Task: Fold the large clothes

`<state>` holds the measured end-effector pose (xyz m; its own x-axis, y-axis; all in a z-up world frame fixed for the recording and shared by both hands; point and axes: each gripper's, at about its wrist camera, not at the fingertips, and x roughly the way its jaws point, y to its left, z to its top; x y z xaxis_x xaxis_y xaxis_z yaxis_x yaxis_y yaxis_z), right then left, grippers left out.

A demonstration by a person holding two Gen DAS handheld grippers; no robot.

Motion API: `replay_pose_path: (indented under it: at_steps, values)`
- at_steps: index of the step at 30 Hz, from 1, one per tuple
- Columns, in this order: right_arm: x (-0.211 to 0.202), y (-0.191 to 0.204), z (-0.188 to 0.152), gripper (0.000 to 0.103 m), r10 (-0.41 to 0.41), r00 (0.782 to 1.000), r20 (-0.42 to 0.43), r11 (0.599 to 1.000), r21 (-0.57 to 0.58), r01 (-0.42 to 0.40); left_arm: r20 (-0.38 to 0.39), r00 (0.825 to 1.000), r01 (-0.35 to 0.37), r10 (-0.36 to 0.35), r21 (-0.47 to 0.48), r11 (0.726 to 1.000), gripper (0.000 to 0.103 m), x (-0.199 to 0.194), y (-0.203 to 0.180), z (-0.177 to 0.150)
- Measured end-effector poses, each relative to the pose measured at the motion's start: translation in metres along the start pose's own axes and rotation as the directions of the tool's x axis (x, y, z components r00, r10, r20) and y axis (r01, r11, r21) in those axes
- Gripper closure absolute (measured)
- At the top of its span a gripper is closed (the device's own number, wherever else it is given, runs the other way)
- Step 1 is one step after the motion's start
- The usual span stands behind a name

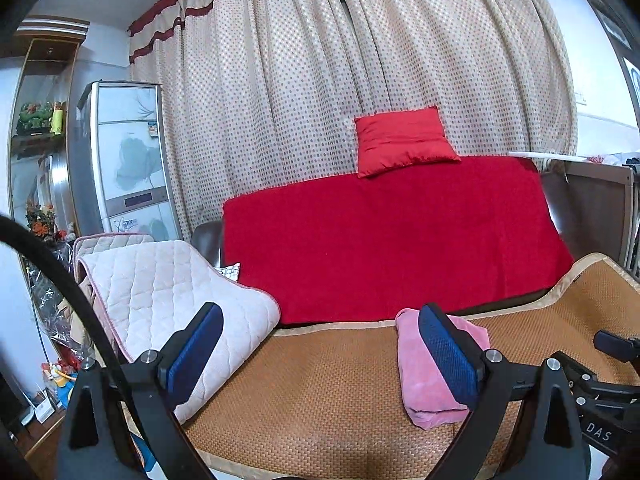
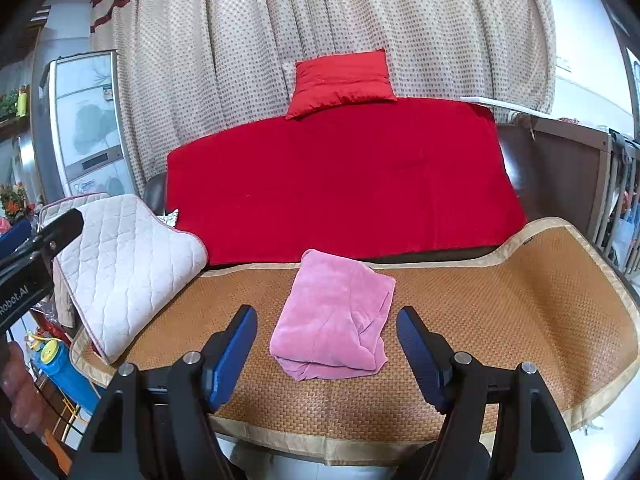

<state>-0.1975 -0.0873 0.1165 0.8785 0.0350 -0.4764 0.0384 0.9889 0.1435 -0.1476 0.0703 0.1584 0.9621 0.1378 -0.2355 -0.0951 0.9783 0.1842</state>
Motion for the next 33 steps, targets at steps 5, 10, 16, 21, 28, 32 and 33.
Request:
replay_pose_path:
  at_steps: [5, 10, 16, 21, 28, 32, 33]
  values:
    - [-0.006, 0.002, -0.001, 0.027, -0.013, 1.0, 0.016, 1.0, 0.012, 0.013, -0.001, 1.0, 0.004, -0.004, -0.006, 1.0, 0.005, -0.005, 0.001, 0.0]
    - [-0.013, 0.005, -0.002, 0.027, -0.028, 0.999, 0.041, 0.999, 0.027, 0.027, -0.001, 1.0, 0.001, -0.001, -0.009, 1.0, 0.005, -0.008, 0.001, 0.0]
    - [-0.022, 0.004, 0.0, 0.027, -0.057, 0.995, 0.077, 0.998, 0.034, 0.054, -0.001, 1.0, 0.005, -0.005, -0.01, 1.0, 0.005, -0.012, 0.002, 0.0]
    - [-0.021, 0.004, 0.001, 0.027, -0.066, 0.995, 0.08, 0.998, 0.029, 0.064, 0.0, 1.0, 0.002, -0.002, -0.016, 1.0, 0.005, -0.014, 0.002, -0.001]
    - [-0.015, 0.005, -0.001, 0.027, -0.067, 0.996, 0.063, 0.997, 0.033, 0.065, -0.009, 1.0, 0.011, -0.012, -0.018, 1.0, 0.005, -0.013, 0.002, -0.003]
    - [-0.02, 0.01, -0.002, 0.027, -0.069, 0.995, 0.074, 0.998, 0.022, 0.067, -0.009, 1.0, 0.01, -0.01, -0.023, 1.0, 0.005, -0.015, 0.004, -0.003]
    - [-0.021, 0.011, -0.002, 0.027, -0.07, 0.994, 0.079, 0.997, 0.019, 0.068, -0.009, 1.0, 0.008, -0.008, -0.023, 1.0, 0.005, -0.015, 0.003, -0.003]
